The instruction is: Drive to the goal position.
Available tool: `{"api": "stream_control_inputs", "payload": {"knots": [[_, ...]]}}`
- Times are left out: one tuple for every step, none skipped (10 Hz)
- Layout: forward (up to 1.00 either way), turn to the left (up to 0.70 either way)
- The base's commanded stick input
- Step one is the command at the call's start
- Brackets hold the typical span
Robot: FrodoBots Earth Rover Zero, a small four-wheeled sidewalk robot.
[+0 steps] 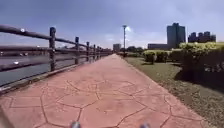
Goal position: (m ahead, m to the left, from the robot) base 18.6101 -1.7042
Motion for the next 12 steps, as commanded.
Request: {"api": "stream_control_inputs", "payload": {"knots": [[0.70,0.00],[0.70,0.00],[0.70,0.00],[0.70,0.00],[0.70,0.00],[0.70,0.00],[0.70,0.00],[0.70,0.00],[0.70,0.00],[0.70,0.00],[0.70,0.00],[0.70,0.00]]}}
